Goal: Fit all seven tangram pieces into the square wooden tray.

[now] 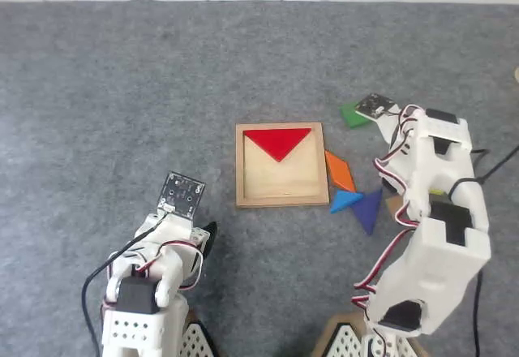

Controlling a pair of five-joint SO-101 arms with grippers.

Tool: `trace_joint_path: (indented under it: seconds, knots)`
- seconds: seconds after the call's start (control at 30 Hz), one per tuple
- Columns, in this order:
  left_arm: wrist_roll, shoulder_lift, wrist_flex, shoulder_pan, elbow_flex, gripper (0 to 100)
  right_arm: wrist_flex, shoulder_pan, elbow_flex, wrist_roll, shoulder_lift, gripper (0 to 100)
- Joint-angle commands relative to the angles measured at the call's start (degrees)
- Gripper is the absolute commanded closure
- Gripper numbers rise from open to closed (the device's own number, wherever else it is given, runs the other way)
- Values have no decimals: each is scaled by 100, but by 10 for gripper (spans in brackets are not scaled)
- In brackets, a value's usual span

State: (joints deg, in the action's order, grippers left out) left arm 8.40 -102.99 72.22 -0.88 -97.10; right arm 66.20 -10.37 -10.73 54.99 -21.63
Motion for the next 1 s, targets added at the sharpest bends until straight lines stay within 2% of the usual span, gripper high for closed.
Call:
trace_joint_path:
  seconds: [0.0, 0.23, 0.37, 0.77, 0.97]
  knots:
    - [53, -114, 18, -35, 57, 788, 92, -110, 123, 70, 4, 866]
    - [53, -114, 18, -35, 57, 788, 75, -75, 132, 26, 66, 827]
    - [53, -114, 18, -35, 57, 788, 57, 171, 299, -519, 180, 827]
    - [53, -114, 18, -35, 57, 788, 259, 1367, 492, -1785, 901, 829]
    - [53, -114, 18, -35, 57, 788, 330, 2026, 492, -1855, 1534, 829]
